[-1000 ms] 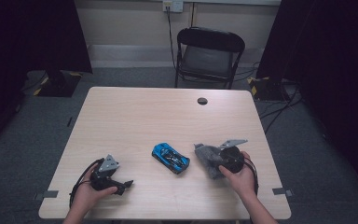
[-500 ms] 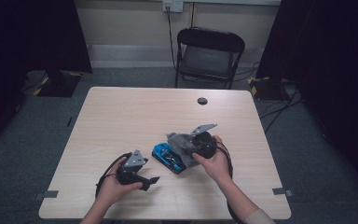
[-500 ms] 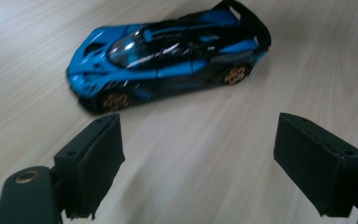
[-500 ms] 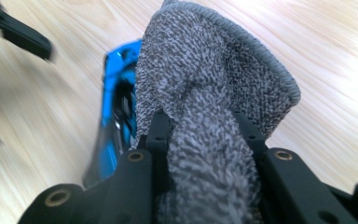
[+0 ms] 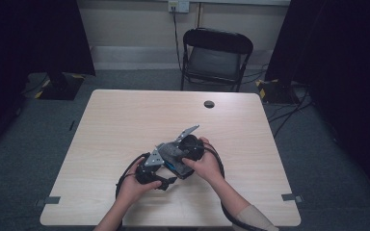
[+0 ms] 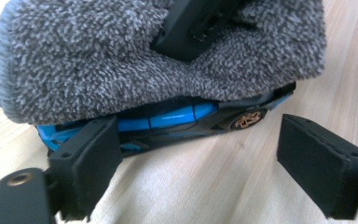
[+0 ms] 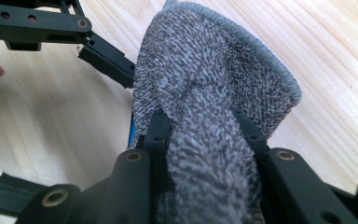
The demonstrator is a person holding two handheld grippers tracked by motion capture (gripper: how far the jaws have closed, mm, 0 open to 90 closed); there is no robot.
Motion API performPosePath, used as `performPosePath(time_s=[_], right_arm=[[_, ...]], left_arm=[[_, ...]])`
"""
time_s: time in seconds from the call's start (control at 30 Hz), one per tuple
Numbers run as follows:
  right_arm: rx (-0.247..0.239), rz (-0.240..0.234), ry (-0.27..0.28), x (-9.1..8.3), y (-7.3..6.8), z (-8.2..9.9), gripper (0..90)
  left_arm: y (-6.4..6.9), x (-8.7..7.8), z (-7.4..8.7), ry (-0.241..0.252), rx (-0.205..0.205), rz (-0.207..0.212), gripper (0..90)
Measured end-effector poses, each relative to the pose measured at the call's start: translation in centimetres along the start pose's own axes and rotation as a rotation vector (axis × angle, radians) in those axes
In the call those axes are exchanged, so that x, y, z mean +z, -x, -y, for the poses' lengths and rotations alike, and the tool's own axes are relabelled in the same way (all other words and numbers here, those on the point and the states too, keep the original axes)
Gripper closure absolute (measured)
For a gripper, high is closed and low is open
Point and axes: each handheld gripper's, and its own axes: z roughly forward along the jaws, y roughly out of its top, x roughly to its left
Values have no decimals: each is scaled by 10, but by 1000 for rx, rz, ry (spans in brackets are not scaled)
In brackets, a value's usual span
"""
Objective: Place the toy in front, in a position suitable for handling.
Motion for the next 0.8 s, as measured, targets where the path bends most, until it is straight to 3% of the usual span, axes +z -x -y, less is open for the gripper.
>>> performPosePath(time_s=[0.07,0.27,0.4,0.47,0.5,0.53,0.63,0.67,0.8], right_arm=[[-5,-10,-18,-3,2,1,655],[-57,-3,-100,-19,0,13,651],[-40,-15,-103,-25,3,22,650],[-26,-11,-66,-28,5,26,649],[-6,6,-21,-30,8,25,649],[-6,6,-21,-30,8,25,649],[29,-14,26,-20,13,13,647],[29,-14,26,-20,13,13,647],[5,-16,-6,6,8,-7,633]], left_arm=[[-2,-2,0,-1,-15,-21,135],[-3,-2,2,8,-23,-20,135],[-2,-1,2,7,-21,-26,134],[-1,-1,2,3,-17,-20,134],[0,0,2,6,-18,-21,134],[0,0,2,8,-23,-16,134],[1,0,3,13,-32,-8,135],[1,0,3,13,-32,-8,135],[0,0,4,15,-38,-21,125]])
